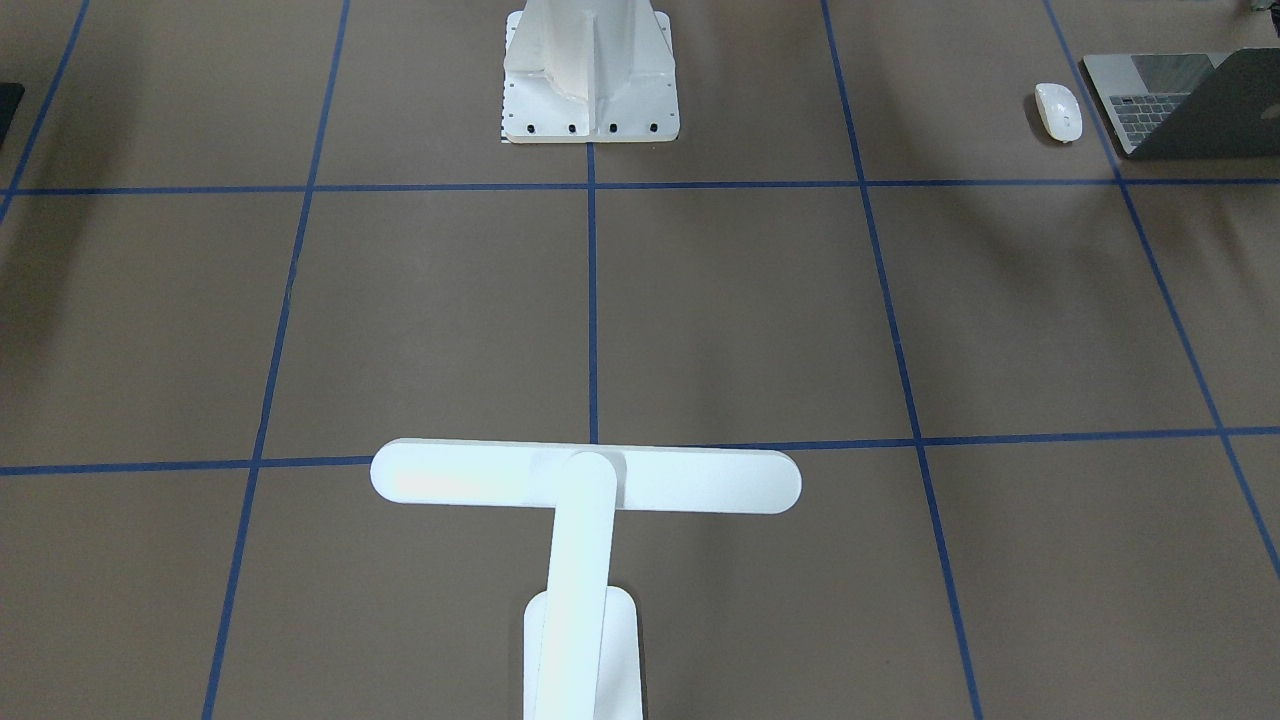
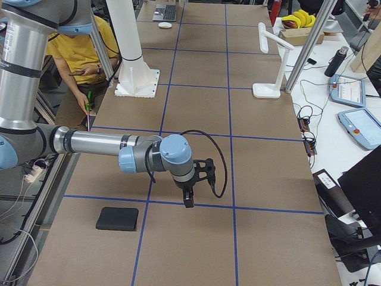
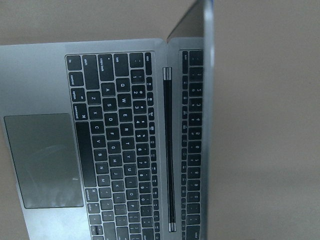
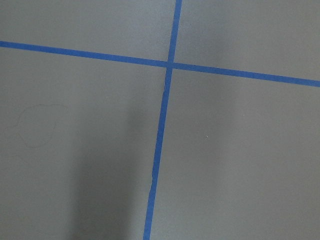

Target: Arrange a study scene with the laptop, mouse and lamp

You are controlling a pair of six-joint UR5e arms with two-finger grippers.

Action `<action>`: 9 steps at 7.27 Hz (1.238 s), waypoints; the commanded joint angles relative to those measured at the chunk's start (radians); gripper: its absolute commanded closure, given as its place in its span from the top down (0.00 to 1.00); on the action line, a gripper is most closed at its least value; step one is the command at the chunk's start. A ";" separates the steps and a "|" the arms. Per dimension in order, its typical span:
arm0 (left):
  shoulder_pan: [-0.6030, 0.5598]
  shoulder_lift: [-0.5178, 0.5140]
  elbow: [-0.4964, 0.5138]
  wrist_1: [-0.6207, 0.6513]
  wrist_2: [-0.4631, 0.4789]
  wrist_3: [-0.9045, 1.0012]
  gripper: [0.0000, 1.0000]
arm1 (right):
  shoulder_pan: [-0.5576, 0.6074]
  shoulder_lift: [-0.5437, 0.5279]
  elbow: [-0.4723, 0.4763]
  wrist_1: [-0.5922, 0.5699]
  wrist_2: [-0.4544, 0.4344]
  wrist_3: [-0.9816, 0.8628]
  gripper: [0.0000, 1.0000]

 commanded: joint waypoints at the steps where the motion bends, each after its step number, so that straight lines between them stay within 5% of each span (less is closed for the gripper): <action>1: 0.000 -0.012 -0.003 -0.005 -0.035 -0.033 0.00 | 0.000 0.000 0.000 0.000 0.000 0.000 1.00; 9: 0.044 -0.119 -0.129 0.001 -0.110 -0.138 0.00 | 0.000 0.003 0.000 0.000 0.001 0.008 1.00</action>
